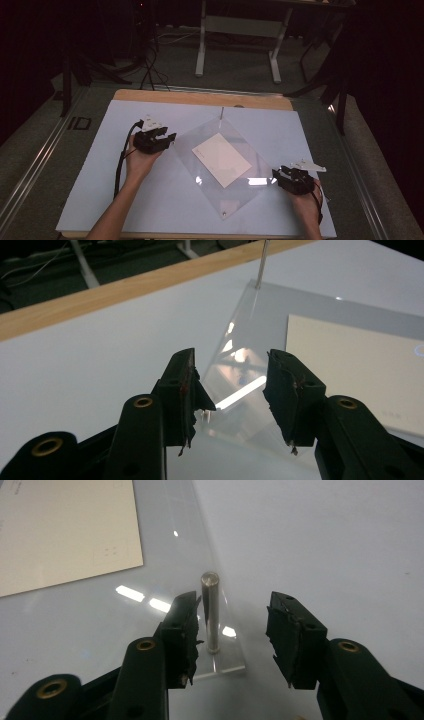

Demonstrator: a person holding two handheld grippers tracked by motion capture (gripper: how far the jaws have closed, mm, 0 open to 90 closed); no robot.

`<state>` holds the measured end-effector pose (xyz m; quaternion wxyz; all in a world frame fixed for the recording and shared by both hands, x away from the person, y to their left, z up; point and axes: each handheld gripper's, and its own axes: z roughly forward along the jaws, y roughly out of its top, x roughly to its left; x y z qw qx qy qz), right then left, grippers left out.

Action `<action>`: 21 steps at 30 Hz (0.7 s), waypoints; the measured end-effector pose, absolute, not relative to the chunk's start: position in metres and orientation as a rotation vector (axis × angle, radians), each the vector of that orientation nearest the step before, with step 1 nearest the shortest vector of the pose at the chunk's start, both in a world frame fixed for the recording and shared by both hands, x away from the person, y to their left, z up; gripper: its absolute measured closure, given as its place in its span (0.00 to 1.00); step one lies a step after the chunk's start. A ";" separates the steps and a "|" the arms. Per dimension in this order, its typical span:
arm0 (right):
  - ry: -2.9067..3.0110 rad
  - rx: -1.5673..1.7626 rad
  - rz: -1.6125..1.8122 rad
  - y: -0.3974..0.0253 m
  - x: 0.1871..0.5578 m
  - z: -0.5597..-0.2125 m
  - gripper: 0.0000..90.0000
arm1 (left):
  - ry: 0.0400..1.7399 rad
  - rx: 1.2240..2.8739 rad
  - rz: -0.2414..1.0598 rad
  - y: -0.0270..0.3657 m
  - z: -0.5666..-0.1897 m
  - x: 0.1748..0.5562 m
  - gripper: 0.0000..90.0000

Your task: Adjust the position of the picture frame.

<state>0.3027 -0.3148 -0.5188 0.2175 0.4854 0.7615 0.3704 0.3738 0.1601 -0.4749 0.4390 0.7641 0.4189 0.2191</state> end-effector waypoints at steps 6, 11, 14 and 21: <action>2.113 1.344 1.036 -0.311 0.306 -0.521 0.67 | 1.035 1.927 0.516 0.142 -0.484 0.395 0.61; 2.114 1.332 1.039 -0.311 0.307 -0.521 0.70 | 1.018 1.946 0.514 0.126 -0.485 0.409 0.60; 2.118 1.326 1.040 -0.310 0.306 -0.523 0.72 | 0.990 1.953 0.518 0.116 -0.484 0.416 0.60; 2.094 1.299 1.061 -0.310 0.304 -0.523 0.76 | 0.974 1.965 0.523 0.093 -0.484 0.438 0.60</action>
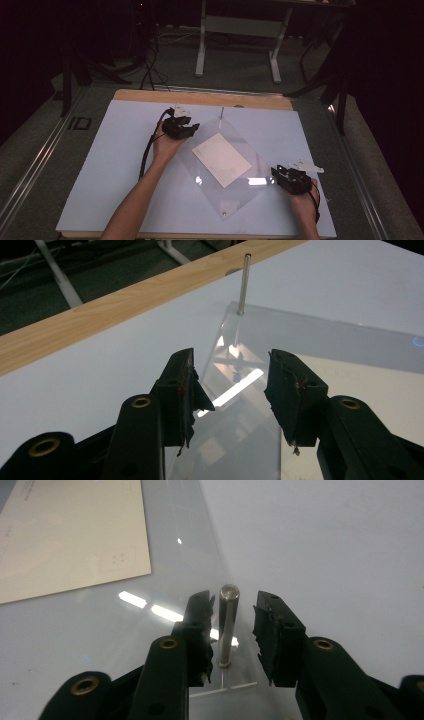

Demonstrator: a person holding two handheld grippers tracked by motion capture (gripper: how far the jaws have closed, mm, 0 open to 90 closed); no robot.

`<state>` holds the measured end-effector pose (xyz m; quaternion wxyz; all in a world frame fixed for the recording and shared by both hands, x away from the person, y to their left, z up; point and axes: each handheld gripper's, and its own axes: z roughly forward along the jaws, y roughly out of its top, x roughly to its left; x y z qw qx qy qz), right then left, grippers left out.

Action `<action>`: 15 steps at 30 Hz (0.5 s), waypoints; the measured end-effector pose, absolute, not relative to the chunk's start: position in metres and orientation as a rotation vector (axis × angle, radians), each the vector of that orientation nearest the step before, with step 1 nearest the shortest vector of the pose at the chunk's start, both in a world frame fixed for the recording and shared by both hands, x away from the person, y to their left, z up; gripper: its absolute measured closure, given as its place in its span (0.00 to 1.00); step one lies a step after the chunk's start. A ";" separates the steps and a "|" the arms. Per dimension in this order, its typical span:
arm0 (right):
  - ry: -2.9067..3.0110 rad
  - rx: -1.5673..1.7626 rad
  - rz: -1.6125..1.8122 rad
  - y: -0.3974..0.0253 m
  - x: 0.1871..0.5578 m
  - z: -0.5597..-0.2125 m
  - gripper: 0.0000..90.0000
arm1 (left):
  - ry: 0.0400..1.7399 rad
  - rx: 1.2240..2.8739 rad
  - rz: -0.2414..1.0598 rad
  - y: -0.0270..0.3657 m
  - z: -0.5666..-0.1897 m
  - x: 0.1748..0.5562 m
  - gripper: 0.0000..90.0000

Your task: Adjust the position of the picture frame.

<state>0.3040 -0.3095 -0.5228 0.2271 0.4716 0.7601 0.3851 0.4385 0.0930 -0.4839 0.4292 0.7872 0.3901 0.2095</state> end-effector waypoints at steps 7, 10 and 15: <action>2.087 1.307 1.068 -0.310 0.303 -0.525 0.78 | 0.967 1.968 0.505 0.075 -0.489 0.458 0.60; 2.080 1.305 1.078 -0.309 0.302 -0.526 0.79 | 0.966 1.970 0.491 0.065 -0.495 0.468 0.61; 2.072 1.296 1.081 -0.307 0.301 -0.525 0.81 | 0.987 1.947 0.467 0.050 -0.502 0.482 0.63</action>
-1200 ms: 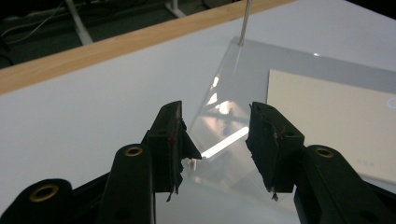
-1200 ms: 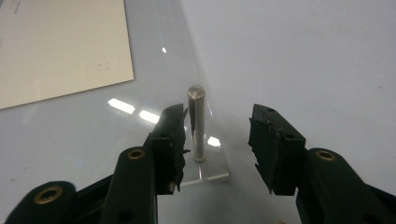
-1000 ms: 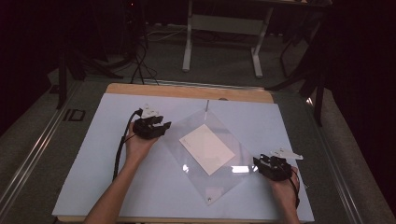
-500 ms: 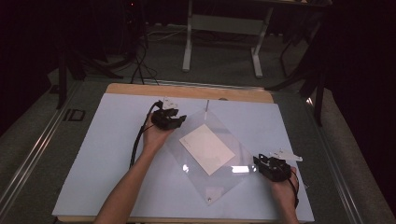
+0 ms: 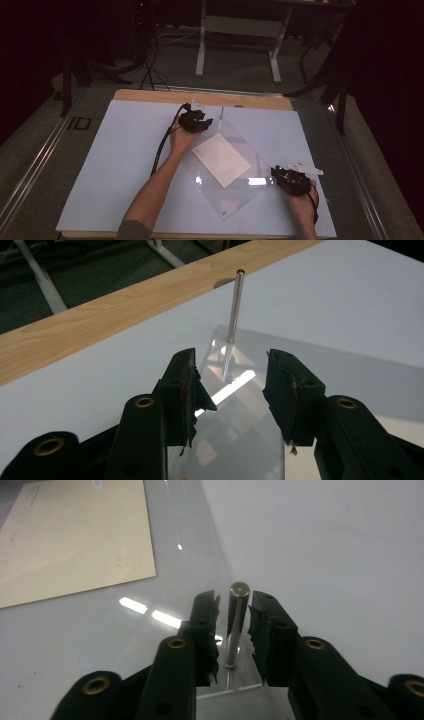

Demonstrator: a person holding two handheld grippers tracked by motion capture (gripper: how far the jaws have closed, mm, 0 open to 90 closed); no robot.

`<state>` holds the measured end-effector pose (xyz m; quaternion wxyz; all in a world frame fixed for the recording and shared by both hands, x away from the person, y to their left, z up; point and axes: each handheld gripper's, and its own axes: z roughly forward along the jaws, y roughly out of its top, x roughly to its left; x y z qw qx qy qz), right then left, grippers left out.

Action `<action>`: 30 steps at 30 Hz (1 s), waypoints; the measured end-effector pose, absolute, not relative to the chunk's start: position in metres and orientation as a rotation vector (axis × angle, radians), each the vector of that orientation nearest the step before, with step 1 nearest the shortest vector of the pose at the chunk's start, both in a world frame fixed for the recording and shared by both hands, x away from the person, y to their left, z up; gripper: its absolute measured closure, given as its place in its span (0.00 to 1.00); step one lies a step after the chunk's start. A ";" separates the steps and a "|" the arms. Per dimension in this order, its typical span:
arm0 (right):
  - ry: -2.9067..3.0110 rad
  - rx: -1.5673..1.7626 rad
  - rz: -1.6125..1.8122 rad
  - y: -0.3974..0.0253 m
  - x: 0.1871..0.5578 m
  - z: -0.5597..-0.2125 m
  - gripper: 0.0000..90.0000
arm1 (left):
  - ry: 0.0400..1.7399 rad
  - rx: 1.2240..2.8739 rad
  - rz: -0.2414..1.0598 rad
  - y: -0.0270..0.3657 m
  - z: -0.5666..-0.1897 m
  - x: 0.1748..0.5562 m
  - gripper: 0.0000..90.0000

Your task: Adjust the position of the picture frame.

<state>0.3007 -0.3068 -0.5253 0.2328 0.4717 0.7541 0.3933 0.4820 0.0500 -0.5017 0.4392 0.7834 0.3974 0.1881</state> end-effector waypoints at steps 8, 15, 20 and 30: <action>2.058 1.299 1.079 -0.306 0.302 -0.526 0.87 | 1.006 1.939 0.467 0.030 -0.504 0.499 0.65; 2.057 1.294 1.074 -0.304 0.302 -0.526 0.94 | 1.008 1.938 0.458 0.019 -0.505 0.509 0.65; 2.050 1.301 1.073 -0.303 0.302 -0.526 0.94 | 1.006 1.945 0.443 0.011 -0.508 0.518 0.65; 2.045 1.302 1.075 -0.303 0.301 -0.527 0.94 | 1.026 1.962 0.400 -0.012 -0.518 0.536 0.68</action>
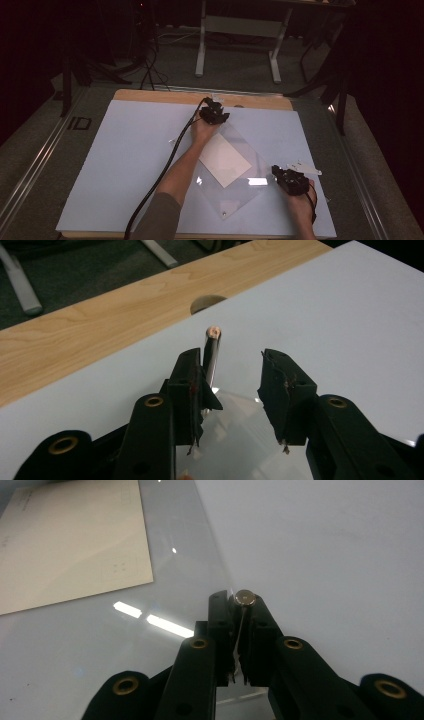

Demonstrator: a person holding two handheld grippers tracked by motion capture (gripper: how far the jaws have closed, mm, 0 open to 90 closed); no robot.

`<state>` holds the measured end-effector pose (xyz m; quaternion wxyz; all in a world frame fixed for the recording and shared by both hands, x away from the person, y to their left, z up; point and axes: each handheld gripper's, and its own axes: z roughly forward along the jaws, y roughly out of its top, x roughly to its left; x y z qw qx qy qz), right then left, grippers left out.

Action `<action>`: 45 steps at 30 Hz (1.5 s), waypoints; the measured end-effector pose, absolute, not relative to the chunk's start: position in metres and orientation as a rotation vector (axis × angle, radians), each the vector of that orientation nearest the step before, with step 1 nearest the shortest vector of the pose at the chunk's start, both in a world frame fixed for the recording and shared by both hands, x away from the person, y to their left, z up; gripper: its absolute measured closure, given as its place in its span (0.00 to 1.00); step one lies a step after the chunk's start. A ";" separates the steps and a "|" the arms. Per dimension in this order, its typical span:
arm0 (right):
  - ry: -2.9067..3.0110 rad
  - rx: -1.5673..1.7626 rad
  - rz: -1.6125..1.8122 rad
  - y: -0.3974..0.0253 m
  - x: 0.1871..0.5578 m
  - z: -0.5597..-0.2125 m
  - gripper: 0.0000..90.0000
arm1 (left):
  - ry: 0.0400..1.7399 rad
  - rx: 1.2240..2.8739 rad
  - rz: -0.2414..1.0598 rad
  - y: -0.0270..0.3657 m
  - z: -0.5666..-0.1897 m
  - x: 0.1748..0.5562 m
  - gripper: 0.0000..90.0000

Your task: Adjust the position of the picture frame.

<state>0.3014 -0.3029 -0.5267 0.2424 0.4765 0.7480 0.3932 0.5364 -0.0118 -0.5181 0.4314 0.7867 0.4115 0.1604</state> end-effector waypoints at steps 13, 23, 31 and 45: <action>2.033 1.315 1.081 -0.303 0.301 -0.527 0.94 | 1.105 2.014 0.372 -0.016 -0.528 0.550 0.83; 2.017 1.338 1.085 -0.302 0.300 -0.528 0.94 | 1.154 1.992 0.364 -0.018 -0.531 0.555 0.89; 1.997 1.370 1.093 -0.301 0.300 -0.529 0.93 | 1.145 2.006 0.400 -0.022 -0.531 0.553 0.86; 2.009 1.411 1.091 -0.303 0.300 -0.532 0.93 | 1.144 2.063 0.410 -0.022 -0.527 0.553 0.92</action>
